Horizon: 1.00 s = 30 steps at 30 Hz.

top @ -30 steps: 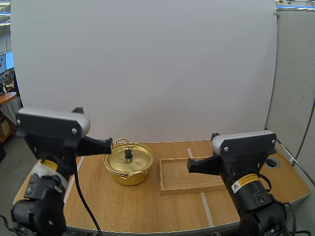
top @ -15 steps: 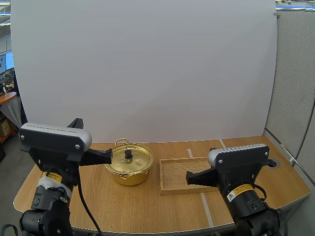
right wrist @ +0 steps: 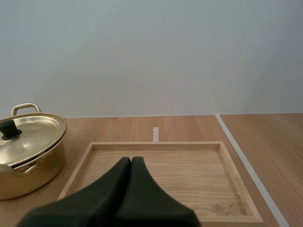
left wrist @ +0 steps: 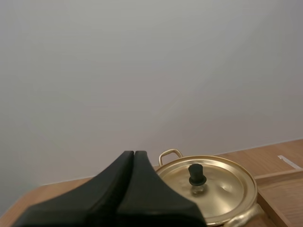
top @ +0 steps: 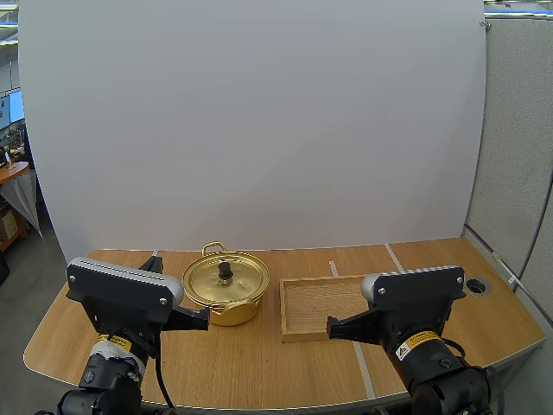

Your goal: Open the pot, put the pineapple inside, and close it

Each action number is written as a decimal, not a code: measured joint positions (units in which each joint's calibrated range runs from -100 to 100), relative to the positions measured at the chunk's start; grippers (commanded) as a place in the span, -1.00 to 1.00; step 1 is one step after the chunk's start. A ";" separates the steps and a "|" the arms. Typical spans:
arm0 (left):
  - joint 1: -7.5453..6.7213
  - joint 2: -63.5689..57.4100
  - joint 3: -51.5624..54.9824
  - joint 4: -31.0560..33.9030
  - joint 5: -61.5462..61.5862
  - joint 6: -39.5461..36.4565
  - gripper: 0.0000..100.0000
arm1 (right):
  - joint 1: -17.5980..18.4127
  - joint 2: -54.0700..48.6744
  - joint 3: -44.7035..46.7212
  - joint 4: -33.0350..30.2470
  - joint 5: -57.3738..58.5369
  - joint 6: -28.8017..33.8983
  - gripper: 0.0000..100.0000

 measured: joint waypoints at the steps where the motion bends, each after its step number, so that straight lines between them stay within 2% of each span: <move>1: 0.02 0.00 0.00 0.00 1.13 0.00 -1.00 | -0.09 0.00 0.00 0.00 0.70 0.00 -1.00; 9: 0.72 0.00 0.00 1.02 14.87 -5.51 -1.00 | -0.82 0.00 0.00 0.21 3.91 0.00 -1.00; 19: 1.05 0.00 0.00 15.99 20.26 -23.44 -1.00 | -0.99 0.00 0.00 0.31 6.83 0.00 -1.00; 30: 1.05 0.00 0.00 17.44 21.23 -25.74 -1.00 | -1.23 0.00 -0.04 0.42 14.14 0.00 -1.00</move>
